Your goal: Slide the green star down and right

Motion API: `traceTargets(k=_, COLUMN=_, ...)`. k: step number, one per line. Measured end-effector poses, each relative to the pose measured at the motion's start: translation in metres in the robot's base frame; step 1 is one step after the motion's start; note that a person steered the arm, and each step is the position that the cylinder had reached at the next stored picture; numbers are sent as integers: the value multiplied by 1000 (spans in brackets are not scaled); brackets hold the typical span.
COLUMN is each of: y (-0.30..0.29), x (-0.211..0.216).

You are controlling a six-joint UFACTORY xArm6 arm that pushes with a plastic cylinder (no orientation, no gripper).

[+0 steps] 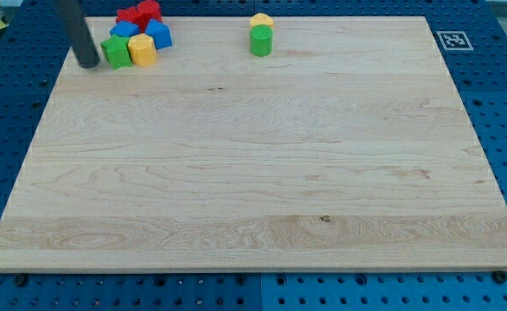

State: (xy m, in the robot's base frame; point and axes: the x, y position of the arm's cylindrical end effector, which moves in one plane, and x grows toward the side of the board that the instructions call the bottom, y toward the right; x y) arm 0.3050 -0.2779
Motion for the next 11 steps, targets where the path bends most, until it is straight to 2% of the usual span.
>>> traceTargets(k=1, y=-27, x=0)
traceTargets(k=3, y=0, x=-47)
traceTargets(k=4, y=36, x=-36)
traceTargets(k=9, y=252, x=77)
traceTargets(k=10, y=279, x=81)
traceTargets(k=11, y=268, x=51)
